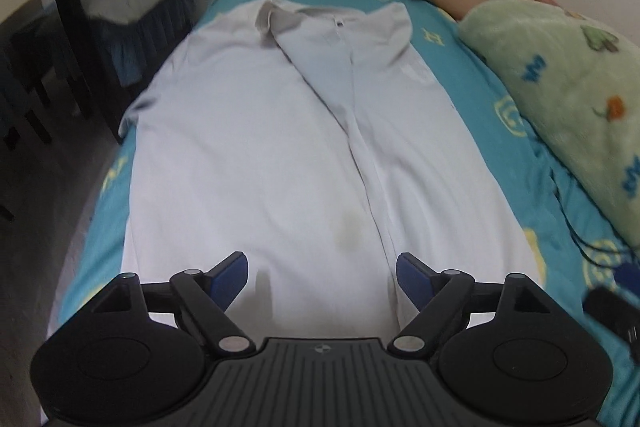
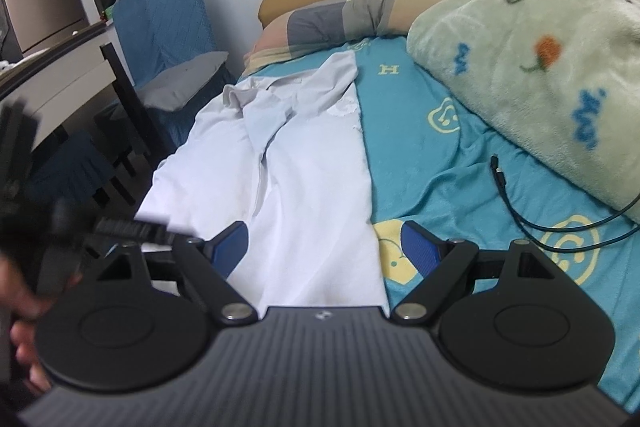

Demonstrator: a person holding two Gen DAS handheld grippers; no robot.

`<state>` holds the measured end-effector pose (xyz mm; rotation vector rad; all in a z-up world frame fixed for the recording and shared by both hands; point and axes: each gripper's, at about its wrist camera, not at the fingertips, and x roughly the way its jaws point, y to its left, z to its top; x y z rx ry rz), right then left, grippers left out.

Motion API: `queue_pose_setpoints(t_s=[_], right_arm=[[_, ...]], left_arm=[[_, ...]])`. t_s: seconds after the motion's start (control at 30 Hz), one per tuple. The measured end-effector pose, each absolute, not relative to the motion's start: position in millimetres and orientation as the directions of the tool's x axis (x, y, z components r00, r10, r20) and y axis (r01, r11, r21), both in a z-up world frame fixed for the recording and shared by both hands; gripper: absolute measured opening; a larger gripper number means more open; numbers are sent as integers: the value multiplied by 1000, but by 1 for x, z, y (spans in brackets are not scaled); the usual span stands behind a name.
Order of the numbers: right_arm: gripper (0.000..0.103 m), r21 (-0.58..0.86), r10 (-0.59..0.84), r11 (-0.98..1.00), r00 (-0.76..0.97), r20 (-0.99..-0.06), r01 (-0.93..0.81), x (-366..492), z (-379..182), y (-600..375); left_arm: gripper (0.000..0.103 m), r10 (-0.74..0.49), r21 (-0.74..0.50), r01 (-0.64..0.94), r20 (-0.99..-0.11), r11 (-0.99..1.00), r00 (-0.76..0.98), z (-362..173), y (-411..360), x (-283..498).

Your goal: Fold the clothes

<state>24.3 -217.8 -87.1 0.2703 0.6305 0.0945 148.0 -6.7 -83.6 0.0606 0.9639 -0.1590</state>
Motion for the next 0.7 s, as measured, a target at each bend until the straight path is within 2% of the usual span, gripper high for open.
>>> queue_pose_setpoints(t_s=[0.2,0.47,0.53,0.63,0.7], right_arm=[[85,263,158,965,786,-598,6,46,-103,-217],[85,287,116,954,774,-623,88,78,-132,-239],[85,302,116,948,768,-630,105,86,-141,-244],[85,307,117,944,753,-648,117,97,-154,-247],[85,310,118,942,742,-659,125,105,-163,-250]], left_arm=[[86,-21,98,148,-763,984,646,-105,-30,220],[88,23,177,135,-684,975,729,-149,-66,317],[88,73,234,110,-656,966,751,-159,-74,335],[95,165,330,52,-595,942,786,-166,-81,353],[94,217,376,6,-548,927,808,-165,-78,356]])
